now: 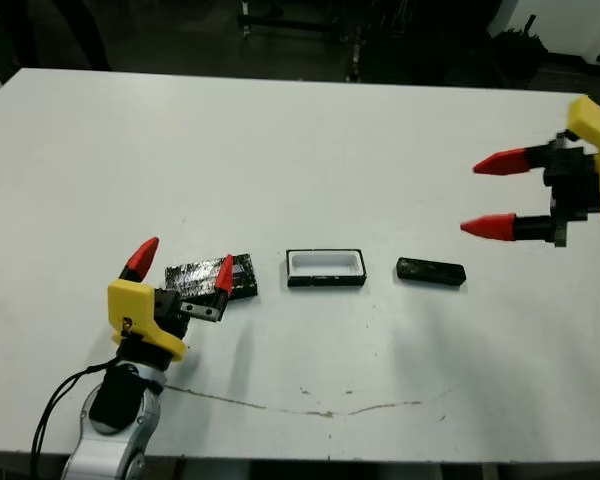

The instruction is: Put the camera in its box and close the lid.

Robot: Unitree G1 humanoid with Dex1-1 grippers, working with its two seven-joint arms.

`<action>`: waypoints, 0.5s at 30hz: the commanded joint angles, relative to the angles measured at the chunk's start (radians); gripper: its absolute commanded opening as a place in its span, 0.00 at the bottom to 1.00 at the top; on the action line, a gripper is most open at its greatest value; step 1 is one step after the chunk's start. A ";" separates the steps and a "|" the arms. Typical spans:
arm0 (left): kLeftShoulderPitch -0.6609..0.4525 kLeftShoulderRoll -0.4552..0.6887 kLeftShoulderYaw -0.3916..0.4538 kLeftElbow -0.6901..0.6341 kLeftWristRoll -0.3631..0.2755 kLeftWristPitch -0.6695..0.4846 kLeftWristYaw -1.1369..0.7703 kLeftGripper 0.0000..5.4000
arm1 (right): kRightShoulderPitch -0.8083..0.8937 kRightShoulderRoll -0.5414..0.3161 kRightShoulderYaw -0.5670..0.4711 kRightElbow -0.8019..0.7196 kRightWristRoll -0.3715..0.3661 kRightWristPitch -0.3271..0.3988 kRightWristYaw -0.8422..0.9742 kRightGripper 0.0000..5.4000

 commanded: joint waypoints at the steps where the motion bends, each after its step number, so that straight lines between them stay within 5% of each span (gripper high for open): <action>1: 0.003 0.010 0.003 0.005 0.011 0.004 0.000 1.00 | -0.050 0.040 0.043 0.072 -0.054 -0.056 0.060 1.00; 5: 0.006 0.009 0.002 0.009 0.013 0.000 0.001 1.00 | -0.079 0.088 0.056 0.158 -0.098 -0.121 0.065 1.00; 11: 0.012 0.009 0.000 -0.004 0.013 0.012 0.003 1.00 | -0.107 0.162 0.049 0.370 -0.154 -0.311 0.043 1.00; 15: 0.014 0.011 0.002 -0.001 0.007 0.009 -0.003 1.00 | -0.122 0.202 0.050 0.456 -0.202 -0.329 0.009 0.97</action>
